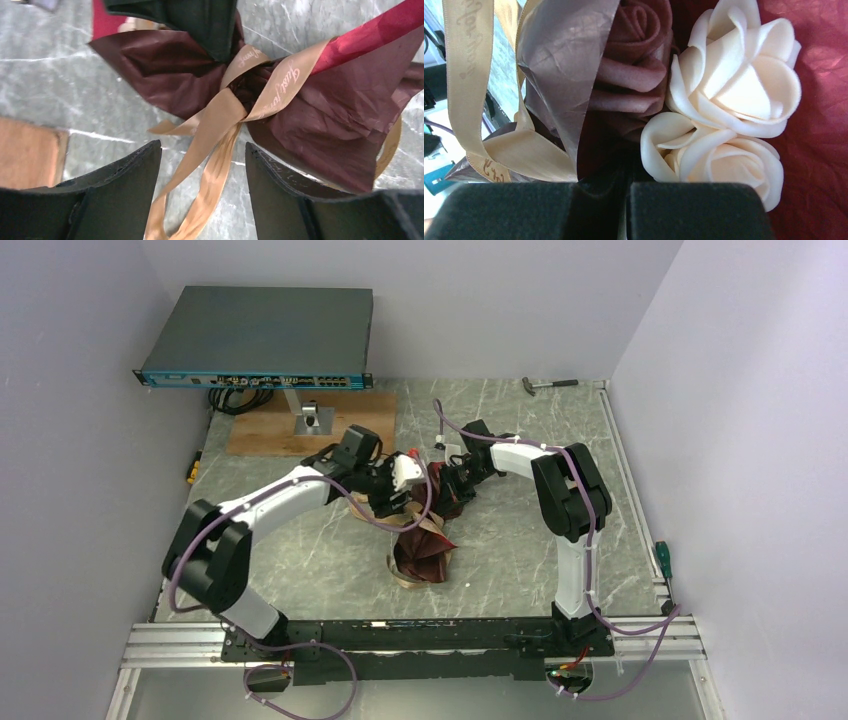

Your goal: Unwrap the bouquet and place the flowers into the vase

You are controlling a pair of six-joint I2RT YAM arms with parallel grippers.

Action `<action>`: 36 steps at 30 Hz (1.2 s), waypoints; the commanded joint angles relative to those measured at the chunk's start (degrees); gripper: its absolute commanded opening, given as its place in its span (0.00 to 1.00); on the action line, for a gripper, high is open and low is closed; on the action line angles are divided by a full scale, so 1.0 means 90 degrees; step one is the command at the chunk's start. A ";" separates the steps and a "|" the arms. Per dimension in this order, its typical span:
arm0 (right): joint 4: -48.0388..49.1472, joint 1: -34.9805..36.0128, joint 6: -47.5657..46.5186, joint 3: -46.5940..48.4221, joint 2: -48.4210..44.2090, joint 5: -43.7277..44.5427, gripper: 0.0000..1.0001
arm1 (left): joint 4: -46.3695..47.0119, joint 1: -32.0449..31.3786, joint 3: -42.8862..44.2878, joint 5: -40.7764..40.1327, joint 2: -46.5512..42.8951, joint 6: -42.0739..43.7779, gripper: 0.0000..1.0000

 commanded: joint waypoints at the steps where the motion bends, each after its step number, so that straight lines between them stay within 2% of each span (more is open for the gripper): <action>1: 0.0066 -0.0005 -0.0518 -0.0287 0.0547 0.1816 0.00 | -0.0026 -0.0243 0.0287 0.0128 0.0576 0.0786 0.66; 3: 0.0071 0.0003 -0.0519 -0.0303 0.0547 0.1818 0.00 | 0.0083 -0.0270 0.0299 -0.0087 0.0735 0.0773 0.62; 4: 0.0076 0.0001 -0.0524 -0.0313 0.0553 0.1826 0.00 | 0.0086 -0.0266 0.0353 -0.0253 0.0805 0.0665 0.53; 8: 0.0080 0.0000 -0.0548 -0.0333 0.0566 0.1841 0.00 | -0.0368 0.0125 0.0721 -0.0507 0.0767 -0.0229 0.02; 9: 0.0090 0.0000 -0.0548 -0.0342 0.0567 0.1847 0.00 | -0.0439 0.0380 0.0707 -0.0396 0.0609 -0.0512 0.00; 13: 0.0099 0.0000 -0.0537 -0.0362 0.0618 0.1868 0.00 | -0.0530 0.1490 0.0125 -0.0325 -0.0300 -0.1289 0.00; 18: 0.0086 -0.0003 -0.0500 -0.0264 0.0686 0.1885 0.00 | -0.0853 0.2335 -0.0521 -0.0622 -0.1177 -0.1594 0.00; 22: 0.0058 -0.0004 -0.0504 -0.0247 0.0684 0.1916 0.00 | -0.0908 0.2934 -0.0537 -0.0883 -0.1389 -0.2400 0.00; 26: 0.0046 0.0000 -0.0519 -0.0274 0.0651 0.1943 0.00 | -0.1120 0.4033 -0.0474 -0.1175 -0.1294 -0.3284 0.00; 31: 0.0017 -0.0005 -0.0562 -0.0291 0.0609 0.2018 0.00 | -0.1340 0.5105 -0.0314 -0.1231 -0.1138 -0.3302 0.00; 36: 0.0046 0.0000 -0.0534 -0.0335 0.0611 0.2049 0.00 | -0.1527 0.5285 0.0528 -0.0783 -0.1232 -0.2919 0.00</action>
